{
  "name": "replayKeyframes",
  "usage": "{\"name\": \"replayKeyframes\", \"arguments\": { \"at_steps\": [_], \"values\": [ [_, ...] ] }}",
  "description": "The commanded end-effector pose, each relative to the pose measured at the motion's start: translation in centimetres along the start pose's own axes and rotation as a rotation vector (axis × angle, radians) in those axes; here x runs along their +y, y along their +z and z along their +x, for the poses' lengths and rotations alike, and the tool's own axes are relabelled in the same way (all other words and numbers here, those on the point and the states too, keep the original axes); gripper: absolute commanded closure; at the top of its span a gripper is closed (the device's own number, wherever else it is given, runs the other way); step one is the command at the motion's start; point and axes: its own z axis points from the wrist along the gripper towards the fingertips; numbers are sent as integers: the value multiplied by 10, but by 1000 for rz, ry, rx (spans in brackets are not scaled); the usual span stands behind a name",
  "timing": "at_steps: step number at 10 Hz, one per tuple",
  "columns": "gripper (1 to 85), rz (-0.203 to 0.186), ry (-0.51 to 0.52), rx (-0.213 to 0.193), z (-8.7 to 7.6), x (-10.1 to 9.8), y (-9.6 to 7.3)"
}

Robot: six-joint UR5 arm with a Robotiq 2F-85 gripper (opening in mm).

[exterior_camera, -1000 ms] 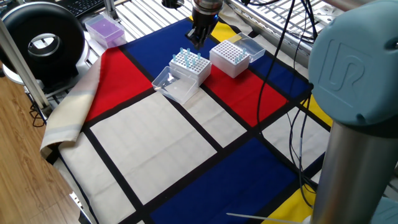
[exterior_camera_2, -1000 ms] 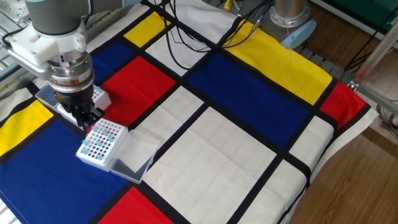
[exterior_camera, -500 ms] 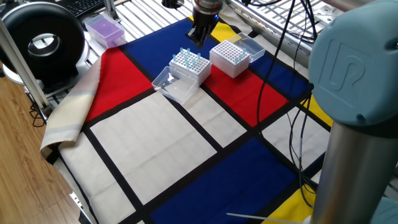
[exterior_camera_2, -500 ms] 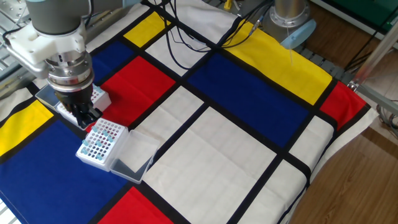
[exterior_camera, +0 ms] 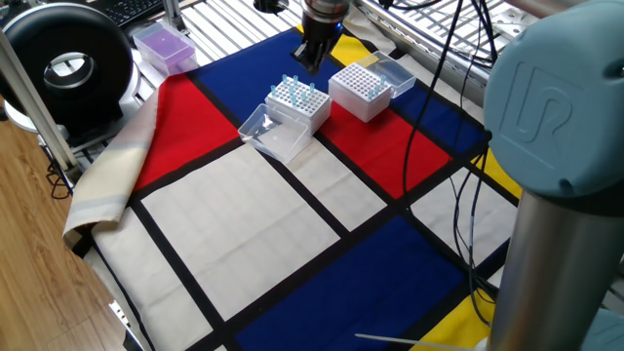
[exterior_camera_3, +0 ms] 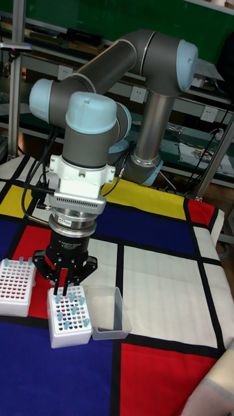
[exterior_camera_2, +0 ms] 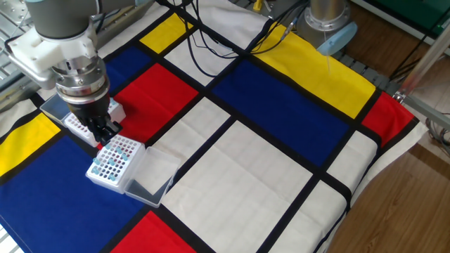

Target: Transfer all medium pipette tips from one holder to another

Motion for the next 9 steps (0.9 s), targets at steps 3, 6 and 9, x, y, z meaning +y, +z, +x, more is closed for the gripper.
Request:
{"name": "replayKeyframes", "arguments": {
  "at_steps": [3,6,9],
  "values": [
    [633,-17,-11,-4,-6,0,10],
    [630,-19,-17,-1,-3,-1,12],
    [627,-20,-27,-7,2,-2,15]
  ]
}}
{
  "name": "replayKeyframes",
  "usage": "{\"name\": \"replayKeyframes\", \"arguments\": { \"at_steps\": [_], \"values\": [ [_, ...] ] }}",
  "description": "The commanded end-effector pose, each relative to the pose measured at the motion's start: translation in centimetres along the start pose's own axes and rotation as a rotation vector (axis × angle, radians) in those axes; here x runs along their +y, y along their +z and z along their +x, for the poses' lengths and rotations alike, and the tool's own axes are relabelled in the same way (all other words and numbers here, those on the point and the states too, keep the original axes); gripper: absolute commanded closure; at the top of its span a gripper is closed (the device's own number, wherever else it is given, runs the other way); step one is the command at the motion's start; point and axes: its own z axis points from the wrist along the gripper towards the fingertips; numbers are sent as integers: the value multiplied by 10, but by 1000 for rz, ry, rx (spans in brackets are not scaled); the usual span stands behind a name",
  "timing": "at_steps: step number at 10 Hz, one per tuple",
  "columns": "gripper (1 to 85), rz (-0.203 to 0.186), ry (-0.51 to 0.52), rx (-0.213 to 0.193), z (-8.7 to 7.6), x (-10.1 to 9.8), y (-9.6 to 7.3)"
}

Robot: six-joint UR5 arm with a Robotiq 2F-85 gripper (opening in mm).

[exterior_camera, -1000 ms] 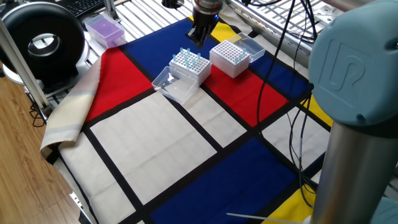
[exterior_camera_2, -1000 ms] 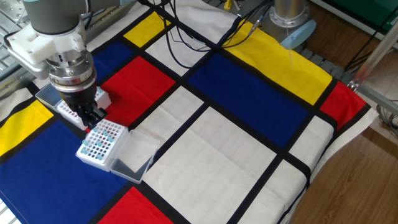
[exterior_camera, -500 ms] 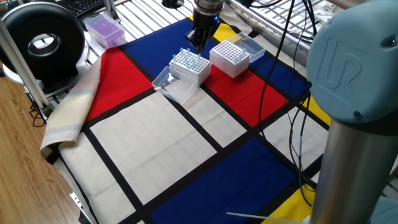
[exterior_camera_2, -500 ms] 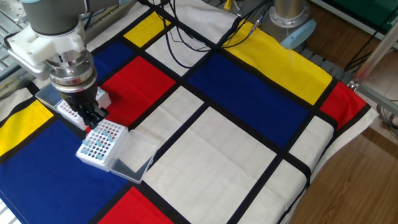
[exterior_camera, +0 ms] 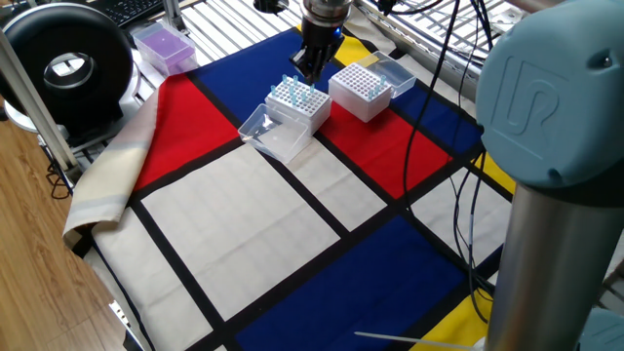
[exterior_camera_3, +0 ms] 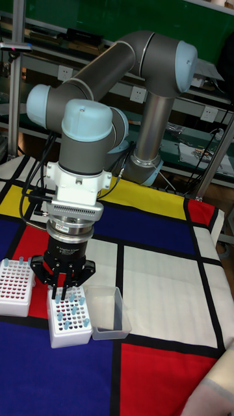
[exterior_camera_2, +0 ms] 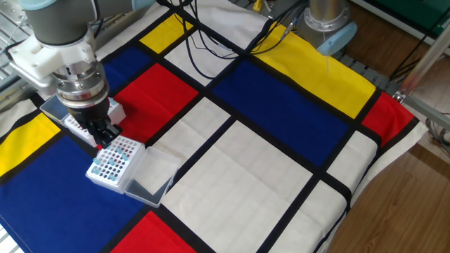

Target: Transfer all medium pipette tips from one holder to another

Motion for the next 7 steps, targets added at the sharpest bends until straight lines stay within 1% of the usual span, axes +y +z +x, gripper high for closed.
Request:
{"name": "replayKeyframes", "arguments": {
  "at_steps": [1,7],
  "values": [
    [627,-11,-1,-9,3,0,3],
    [623,-9,-1,-20,7,3,9]
  ]
}}
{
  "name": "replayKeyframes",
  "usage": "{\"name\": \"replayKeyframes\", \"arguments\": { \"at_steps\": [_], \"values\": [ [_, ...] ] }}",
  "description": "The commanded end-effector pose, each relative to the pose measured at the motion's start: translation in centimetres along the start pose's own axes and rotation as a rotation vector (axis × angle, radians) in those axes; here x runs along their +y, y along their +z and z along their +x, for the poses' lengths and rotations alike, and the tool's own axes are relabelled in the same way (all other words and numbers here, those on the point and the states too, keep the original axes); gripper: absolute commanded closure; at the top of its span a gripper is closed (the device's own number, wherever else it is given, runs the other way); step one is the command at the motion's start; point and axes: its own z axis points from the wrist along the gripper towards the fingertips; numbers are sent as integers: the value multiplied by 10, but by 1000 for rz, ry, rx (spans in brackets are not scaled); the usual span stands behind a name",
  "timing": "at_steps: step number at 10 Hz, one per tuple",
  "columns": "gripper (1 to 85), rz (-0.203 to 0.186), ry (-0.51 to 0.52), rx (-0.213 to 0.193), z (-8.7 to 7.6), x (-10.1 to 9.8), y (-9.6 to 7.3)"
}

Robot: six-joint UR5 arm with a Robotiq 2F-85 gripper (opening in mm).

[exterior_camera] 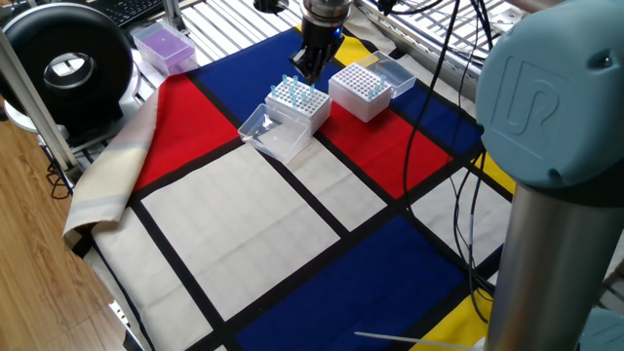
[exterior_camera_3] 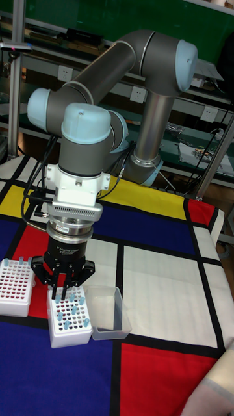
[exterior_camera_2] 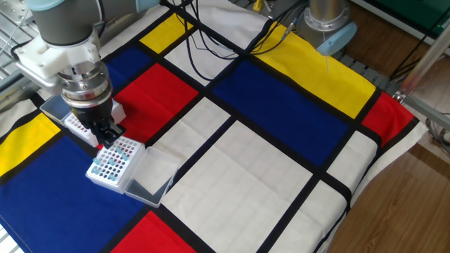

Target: Transfer all medium pipette tips from one holder to another

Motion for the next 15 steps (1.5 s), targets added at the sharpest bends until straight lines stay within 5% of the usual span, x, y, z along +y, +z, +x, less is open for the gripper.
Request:
{"name": "replayKeyframes", "arguments": {
  "at_steps": [1,4,11,15],
  "values": [
    [623,-6,3,-11,2,0,3],
    [633,-3,4,-12,3,-2,4],
    [840,28,61,-20,0,-7,0],
    [840,23,111,-17,-6,-1,-7]
  ]
}}
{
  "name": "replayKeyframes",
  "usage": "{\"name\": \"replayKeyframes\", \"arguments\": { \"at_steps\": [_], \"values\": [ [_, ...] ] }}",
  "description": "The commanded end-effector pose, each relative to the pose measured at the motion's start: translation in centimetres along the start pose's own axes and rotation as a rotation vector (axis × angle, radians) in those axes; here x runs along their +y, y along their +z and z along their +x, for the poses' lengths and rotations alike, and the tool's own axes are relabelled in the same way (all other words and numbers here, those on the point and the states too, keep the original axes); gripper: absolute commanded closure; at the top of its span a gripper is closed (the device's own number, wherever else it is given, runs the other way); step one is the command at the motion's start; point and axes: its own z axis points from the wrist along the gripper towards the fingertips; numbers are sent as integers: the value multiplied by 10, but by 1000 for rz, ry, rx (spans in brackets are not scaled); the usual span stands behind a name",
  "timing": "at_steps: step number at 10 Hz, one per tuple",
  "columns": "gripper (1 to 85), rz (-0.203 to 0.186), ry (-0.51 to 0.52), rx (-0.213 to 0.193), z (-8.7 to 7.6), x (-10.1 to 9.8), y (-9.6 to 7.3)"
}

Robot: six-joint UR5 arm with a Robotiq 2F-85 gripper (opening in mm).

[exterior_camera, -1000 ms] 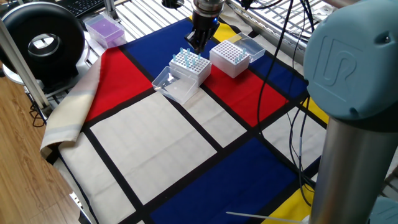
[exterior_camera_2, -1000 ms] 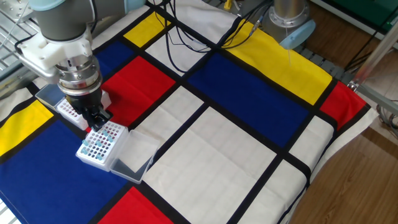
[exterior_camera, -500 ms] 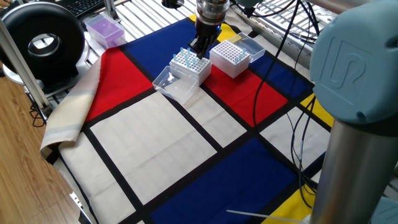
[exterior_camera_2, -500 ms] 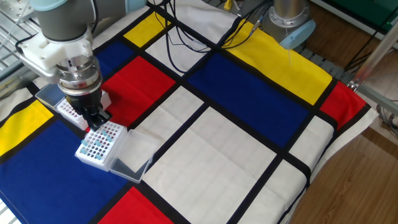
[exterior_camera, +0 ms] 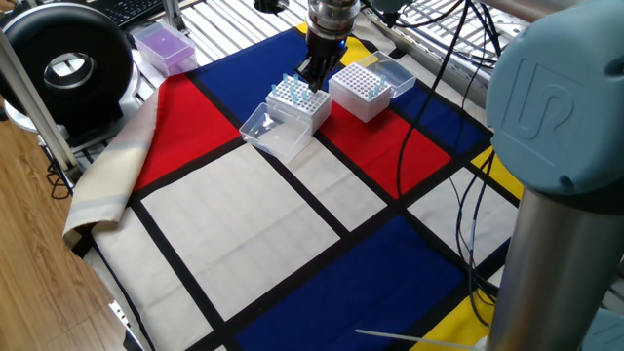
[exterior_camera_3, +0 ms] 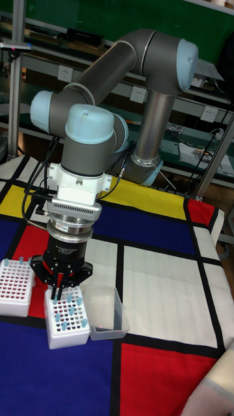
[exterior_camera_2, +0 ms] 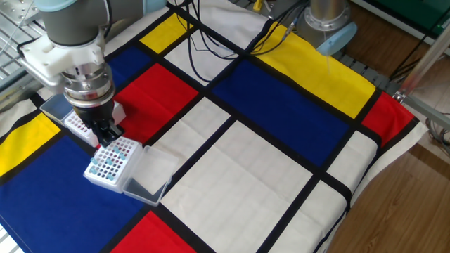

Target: Transfer all medium pipette tips from one holder to another

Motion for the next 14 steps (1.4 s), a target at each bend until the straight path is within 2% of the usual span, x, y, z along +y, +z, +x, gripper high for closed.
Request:
{"name": "replayKeyframes", "arguments": {
  "at_steps": [1,6,10,14],
  "values": [
    [840,1,44,2,-8,3,-9],
    [840,24,82,62,-22,0,-53],
    [840,24,82,92,-20,-10,-82],
    [840,57,42,105,-14,-37,-90]
  ]
}}
